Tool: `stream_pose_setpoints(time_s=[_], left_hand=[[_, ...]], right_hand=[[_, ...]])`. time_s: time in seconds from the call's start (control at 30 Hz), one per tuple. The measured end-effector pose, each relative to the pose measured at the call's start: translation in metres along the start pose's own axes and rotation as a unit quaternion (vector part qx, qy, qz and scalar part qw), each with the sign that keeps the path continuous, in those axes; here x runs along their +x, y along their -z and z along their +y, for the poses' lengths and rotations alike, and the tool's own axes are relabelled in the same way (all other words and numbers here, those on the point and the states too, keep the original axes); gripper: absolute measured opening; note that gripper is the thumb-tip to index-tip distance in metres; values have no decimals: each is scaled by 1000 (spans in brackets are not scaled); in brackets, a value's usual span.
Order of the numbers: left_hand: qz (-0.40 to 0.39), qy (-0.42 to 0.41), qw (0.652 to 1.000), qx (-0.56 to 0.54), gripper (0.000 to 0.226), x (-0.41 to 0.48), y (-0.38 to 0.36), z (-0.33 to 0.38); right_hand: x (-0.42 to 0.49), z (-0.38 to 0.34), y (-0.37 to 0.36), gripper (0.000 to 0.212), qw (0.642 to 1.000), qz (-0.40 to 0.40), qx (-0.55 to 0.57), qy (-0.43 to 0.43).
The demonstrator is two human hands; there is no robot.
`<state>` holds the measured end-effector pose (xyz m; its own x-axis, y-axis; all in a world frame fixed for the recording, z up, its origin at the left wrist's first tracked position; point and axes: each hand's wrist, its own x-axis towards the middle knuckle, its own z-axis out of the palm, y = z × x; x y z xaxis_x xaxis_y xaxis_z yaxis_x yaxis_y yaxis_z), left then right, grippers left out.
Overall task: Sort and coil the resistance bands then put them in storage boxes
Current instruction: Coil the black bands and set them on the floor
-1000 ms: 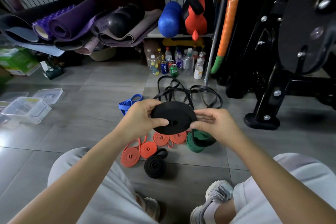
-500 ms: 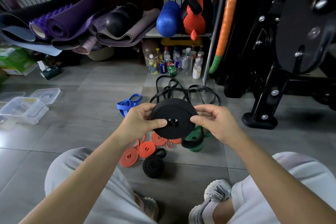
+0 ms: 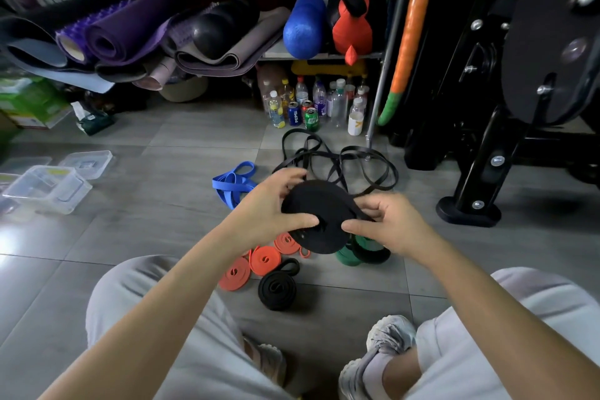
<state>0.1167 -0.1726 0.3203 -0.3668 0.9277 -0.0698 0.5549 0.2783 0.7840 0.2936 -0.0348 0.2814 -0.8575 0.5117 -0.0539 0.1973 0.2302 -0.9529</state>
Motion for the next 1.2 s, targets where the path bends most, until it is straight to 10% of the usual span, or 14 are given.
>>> stream_pose_setpoints(time_s=[0.33, 0.6, 0.87, 1.2], left_hand=[[-161, -30, 942, 292, 26, 16, -14, 17], [-99, 58, 993, -23, 19, 11, -8, -12], [-68, 154, 946, -278, 25, 9, -25, -31], [-101, 300, 884, -344, 23, 38, -83, -81]], right_hand=[[3, -14, -8, 26, 959, -73, -272, 16], [-13, 11, 12, 27, 995, 51, -80, 20], [-11, 13, -3, 51, 938, 144, -296, 109], [21, 71, -30, 55, 904, 67, -417, -68]])
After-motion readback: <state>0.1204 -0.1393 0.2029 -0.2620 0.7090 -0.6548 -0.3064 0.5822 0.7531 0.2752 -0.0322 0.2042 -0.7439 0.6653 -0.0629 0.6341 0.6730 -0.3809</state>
